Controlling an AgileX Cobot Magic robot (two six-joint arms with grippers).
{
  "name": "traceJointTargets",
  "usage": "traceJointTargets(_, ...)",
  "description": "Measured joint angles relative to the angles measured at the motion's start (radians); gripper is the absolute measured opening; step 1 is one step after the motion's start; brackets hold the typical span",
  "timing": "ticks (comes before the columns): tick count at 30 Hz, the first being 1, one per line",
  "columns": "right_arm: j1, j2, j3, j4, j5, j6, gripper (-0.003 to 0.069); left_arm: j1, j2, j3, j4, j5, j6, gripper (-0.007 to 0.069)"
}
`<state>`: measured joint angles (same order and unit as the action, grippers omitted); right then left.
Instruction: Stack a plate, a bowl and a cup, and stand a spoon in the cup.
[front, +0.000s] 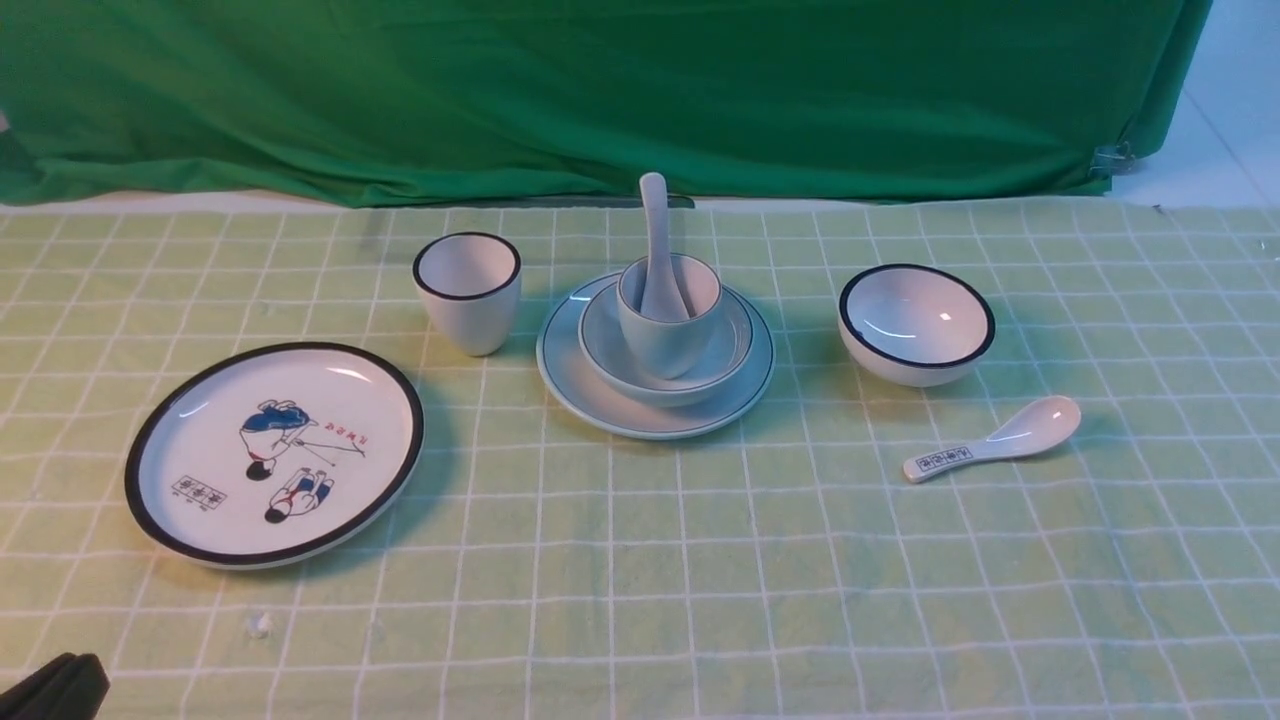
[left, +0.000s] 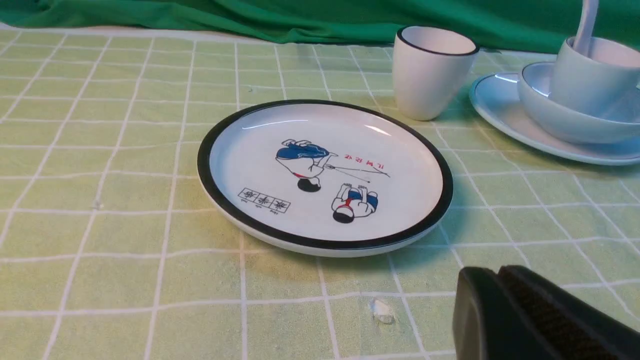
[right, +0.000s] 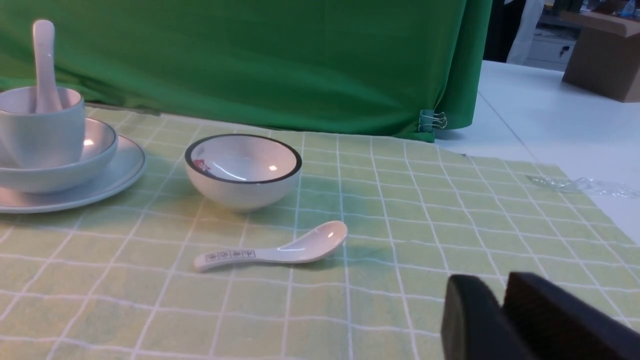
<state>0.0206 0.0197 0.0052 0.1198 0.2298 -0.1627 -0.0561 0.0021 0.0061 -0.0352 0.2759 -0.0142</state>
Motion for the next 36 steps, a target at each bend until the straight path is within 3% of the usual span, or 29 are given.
traceJointTargets(36,0.0,0.0,0.0,0.0,0.0,0.0,0.0232,-0.001,0.0,0.0,0.002,0.01,0.007,0.0016)
